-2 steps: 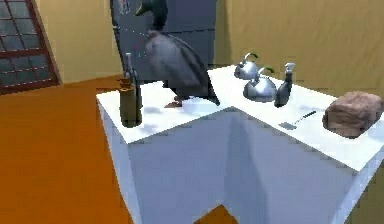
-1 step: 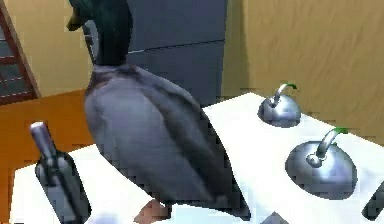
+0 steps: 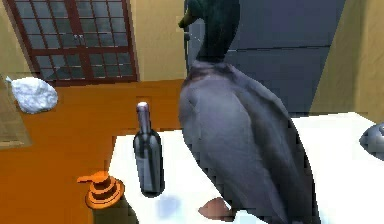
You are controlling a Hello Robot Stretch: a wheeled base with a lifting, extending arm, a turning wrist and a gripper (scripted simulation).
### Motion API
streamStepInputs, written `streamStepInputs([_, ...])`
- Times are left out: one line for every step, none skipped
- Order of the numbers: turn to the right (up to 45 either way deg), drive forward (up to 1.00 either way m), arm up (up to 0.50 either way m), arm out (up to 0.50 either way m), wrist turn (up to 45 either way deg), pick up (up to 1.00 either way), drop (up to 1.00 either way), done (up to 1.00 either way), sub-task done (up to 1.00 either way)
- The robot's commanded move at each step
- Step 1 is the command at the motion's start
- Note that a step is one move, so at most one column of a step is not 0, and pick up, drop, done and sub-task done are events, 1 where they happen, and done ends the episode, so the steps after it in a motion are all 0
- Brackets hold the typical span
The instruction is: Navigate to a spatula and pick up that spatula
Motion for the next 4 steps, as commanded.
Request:
streamStepInputs([0.0, 0.00, 0.50, 0.00, 0.0, 0.00, 0.00, 0.00, 0.00])
streamStepInputs([0.0, 0.00, 0.38, 0.00, 0.0, 0.00, 0.00, 0.00, 0.00])
streamStepInputs([0.0, 0.00, 0.00, 0.10, 0.0, 0.00, 0.00, 0.00, 0.00])
streamStepInputs([0.0, 0.00, 0.00, 0.00, 45.0, 0.00, 0.00, 0.00, 0.00])
